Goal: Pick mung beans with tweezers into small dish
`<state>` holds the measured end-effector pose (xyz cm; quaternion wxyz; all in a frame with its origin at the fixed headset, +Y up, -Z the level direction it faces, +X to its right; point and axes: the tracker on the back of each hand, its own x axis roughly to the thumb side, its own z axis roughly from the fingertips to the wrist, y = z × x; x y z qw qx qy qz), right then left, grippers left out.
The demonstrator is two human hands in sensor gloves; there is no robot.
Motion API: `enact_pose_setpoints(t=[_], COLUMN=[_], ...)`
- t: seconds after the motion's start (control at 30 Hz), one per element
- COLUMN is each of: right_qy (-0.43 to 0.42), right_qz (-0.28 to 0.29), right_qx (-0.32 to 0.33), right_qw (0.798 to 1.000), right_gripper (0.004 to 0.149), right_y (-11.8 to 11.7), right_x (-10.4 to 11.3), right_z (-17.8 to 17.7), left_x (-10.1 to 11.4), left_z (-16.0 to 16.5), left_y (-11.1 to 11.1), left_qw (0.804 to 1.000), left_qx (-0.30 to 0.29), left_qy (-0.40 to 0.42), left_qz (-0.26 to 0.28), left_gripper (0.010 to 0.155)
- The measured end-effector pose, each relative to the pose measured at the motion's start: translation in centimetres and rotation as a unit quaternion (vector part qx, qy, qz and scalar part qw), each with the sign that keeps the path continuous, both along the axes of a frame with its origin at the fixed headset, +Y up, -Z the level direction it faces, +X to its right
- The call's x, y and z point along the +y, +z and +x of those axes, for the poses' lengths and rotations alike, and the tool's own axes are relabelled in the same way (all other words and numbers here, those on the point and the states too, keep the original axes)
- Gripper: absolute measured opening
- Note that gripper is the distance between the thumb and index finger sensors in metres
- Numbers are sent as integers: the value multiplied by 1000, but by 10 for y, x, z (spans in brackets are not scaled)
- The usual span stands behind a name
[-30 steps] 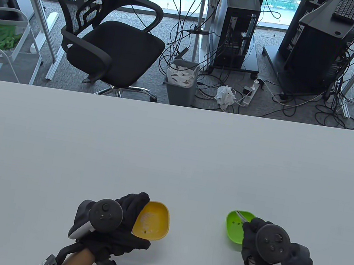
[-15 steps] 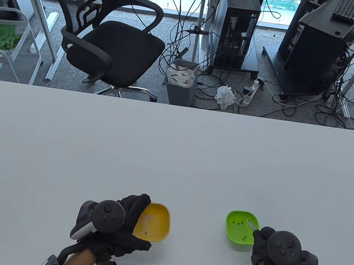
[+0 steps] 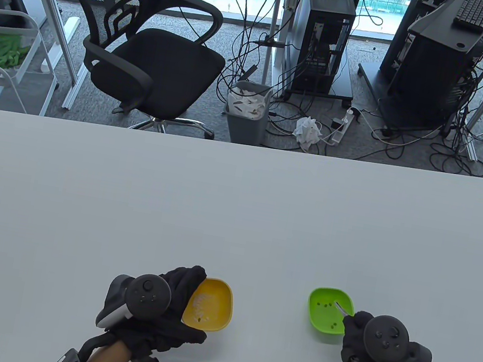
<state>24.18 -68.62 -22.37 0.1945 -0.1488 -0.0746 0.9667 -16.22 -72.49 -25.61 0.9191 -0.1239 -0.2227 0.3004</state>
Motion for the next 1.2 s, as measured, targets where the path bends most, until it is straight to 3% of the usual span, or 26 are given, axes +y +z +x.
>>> enact_pose_setpoints(t=[0.73,0.87,1.03,1.2], right_qy=[-30,-22,-9,8], right_qz=[-40,-17,10,-4], right_qx=[35,74,175,263], right_qw=[998,997,984,965], right_gripper=[40,41,40,39], right_y=[-2,0,6,12], right_x=[-2,9,32,43], right_z=[-10,-30,-89,-147], left_x=[0,0,0,0], left_z=[1,1,0,0], left_y=[1,1,1,0], left_qw=[1000,1000,1000,1000], left_qx=[-2,-2,-1,-1], left_qy=[-1,0,0,0], left_qz=[2,3,6,8], left_gripper=[118,118,118,118])
